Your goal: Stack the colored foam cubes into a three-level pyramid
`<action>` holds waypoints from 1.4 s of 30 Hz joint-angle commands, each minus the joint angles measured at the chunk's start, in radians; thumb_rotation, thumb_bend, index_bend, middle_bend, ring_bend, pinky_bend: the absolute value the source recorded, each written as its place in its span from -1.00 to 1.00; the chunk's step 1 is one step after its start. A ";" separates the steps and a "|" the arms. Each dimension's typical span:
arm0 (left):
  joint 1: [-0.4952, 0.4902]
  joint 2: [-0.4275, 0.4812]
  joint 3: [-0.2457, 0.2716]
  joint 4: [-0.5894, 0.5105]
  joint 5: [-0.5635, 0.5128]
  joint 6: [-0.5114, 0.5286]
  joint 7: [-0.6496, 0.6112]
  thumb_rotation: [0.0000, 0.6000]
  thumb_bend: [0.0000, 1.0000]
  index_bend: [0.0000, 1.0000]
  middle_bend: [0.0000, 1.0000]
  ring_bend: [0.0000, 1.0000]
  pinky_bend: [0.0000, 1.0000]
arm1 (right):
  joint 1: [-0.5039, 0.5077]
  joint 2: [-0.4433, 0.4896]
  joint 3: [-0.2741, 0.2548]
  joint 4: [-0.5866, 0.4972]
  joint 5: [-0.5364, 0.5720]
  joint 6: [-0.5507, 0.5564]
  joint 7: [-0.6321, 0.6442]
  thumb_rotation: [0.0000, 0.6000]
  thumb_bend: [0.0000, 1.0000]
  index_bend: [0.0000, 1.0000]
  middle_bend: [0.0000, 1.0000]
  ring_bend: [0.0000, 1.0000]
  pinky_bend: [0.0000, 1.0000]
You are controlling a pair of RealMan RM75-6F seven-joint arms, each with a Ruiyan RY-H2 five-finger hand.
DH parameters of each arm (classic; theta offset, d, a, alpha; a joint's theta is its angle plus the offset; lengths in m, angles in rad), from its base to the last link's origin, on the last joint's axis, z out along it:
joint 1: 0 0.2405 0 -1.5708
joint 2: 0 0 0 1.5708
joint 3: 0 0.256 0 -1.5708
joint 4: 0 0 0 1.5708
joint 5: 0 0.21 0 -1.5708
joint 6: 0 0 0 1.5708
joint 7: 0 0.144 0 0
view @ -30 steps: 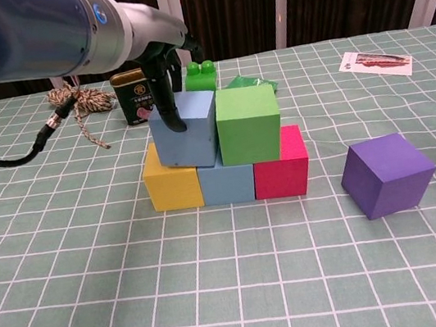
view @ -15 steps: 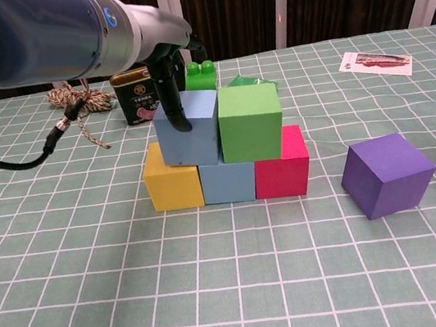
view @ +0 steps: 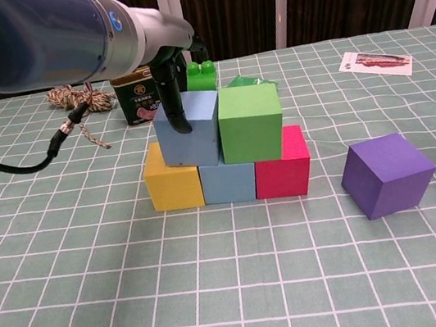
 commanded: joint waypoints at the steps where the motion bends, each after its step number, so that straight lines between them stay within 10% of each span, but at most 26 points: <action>1: 0.000 -0.001 -0.002 -0.001 0.000 0.002 0.000 1.00 -0.37 -0.82 -0.30 -0.91 -0.87 | 0.001 0.000 0.000 0.001 0.001 0.000 -0.001 1.00 -0.52 -1.00 -1.00 -1.00 -1.00; 42: 0.009 0.000 -0.010 -0.004 -0.004 0.025 0.024 1.00 -0.37 -0.82 -0.34 -0.91 -0.87 | 0.003 -0.010 -0.005 0.004 0.003 0.002 -0.013 1.00 -0.52 -1.00 -1.00 -1.00 -1.00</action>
